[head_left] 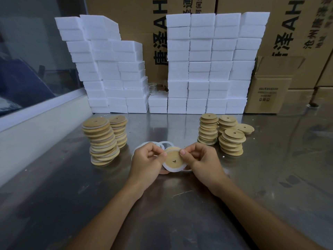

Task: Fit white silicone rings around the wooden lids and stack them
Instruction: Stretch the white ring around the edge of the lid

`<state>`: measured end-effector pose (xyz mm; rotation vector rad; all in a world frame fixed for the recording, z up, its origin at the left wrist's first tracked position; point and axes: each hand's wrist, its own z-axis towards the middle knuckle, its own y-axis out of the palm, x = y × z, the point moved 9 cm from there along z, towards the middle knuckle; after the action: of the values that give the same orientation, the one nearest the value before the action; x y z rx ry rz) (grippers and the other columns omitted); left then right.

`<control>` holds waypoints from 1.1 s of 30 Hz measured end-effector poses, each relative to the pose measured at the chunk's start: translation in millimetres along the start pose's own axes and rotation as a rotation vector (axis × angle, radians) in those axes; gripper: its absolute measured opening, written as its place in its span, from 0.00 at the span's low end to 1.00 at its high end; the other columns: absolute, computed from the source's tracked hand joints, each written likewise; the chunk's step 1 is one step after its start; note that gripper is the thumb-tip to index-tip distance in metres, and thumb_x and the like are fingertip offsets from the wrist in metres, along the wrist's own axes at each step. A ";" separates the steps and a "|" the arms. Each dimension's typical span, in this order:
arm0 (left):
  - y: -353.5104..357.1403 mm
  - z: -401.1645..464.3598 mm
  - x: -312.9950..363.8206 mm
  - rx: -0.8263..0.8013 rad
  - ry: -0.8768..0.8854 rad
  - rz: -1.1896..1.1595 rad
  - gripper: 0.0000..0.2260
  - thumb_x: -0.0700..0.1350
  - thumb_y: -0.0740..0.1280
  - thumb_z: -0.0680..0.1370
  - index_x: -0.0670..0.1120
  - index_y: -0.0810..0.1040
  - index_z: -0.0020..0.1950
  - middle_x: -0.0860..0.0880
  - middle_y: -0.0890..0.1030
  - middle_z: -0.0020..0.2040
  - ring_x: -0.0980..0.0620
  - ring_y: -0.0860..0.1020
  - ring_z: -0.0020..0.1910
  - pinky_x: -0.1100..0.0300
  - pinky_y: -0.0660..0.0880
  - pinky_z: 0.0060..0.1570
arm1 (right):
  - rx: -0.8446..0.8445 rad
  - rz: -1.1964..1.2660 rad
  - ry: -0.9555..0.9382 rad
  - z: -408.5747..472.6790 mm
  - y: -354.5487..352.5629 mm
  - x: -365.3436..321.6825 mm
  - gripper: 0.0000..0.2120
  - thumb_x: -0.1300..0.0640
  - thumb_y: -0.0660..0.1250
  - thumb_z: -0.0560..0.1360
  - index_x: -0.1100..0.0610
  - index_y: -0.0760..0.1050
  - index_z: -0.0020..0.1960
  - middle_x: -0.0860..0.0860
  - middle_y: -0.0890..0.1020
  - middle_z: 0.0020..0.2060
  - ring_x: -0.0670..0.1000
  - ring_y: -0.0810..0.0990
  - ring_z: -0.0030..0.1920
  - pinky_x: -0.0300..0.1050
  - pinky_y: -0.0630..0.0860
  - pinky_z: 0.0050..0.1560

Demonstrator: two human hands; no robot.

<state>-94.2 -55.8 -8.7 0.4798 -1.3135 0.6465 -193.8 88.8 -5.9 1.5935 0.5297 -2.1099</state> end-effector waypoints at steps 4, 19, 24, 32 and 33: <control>2.8 -3.0 20.0 -0.019 0.281 0.310 0.09 0.37 0.70 0.73 0.49 0.76 0.37 0.53 0.81 0.37 0.52 0.81 0.37 0.46 0.81 0.37 | 0.047 -0.173 -0.128 -2.7 -3.5 -11.0 0.03 0.61 0.72 0.75 0.60 0.80 0.43 0.51 0.85 0.36 0.46 0.84 0.38 0.41 0.80 0.39; 11.7 -10.5 36.2 -0.086 0.458 0.430 0.08 0.36 0.72 0.74 0.47 0.76 0.41 0.57 0.79 0.38 0.58 0.78 0.43 0.60 0.78 0.45 | 0.041 -0.389 -0.343 -9.2 2.7 -30.4 0.07 0.53 0.72 0.75 0.55 0.78 0.42 0.43 0.81 0.34 0.41 0.81 0.38 0.36 0.77 0.36; 8.5 -6.5 30.6 -0.070 0.399 0.400 0.12 0.35 0.72 0.73 0.51 0.75 0.38 0.55 0.80 0.38 0.56 0.80 0.43 0.59 0.79 0.44 | 0.068 -0.332 -0.231 -4.2 -2.6 -20.7 0.12 0.50 0.74 0.72 0.58 0.78 0.40 0.50 0.83 0.34 0.49 0.83 0.36 0.52 0.81 0.39; 2.5 0.4 22.8 -0.051 0.302 0.313 0.13 0.33 0.72 0.72 0.49 0.76 0.36 0.51 0.81 0.37 0.53 0.81 0.40 0.56 0.79 0.42 | 0.041 -0.167 -0.080 3.3 -6.0 -4.6 0.10 0.56 0.75 0.70 0.63 0.80 0.41 0.55 0.86 0.36 0.54 0.86 0.39 0.56 0.83 0.46; 2.2 0.6 22.2 -0.051 0.293 0.301 0.12 0.33 0.72 0.72 0.49 0.76 0.37 0.51 0.81 0.37 0.52 0.81 0.40 0.55 0.79 0.42 | 0.041 -0.161 -0.072 3.9 -5.9 -3.9 0.10 0.57 0.75 0.70 0.63 0.80 0.40 0.55 0.86 0.36 0.54 0.86 0.38 0.53 0.84 0.45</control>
<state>-93.5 -50.9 13.1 0.1373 -1.1279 0.8943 -199.3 92.1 -0.9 1.5364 0.6129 -2.3004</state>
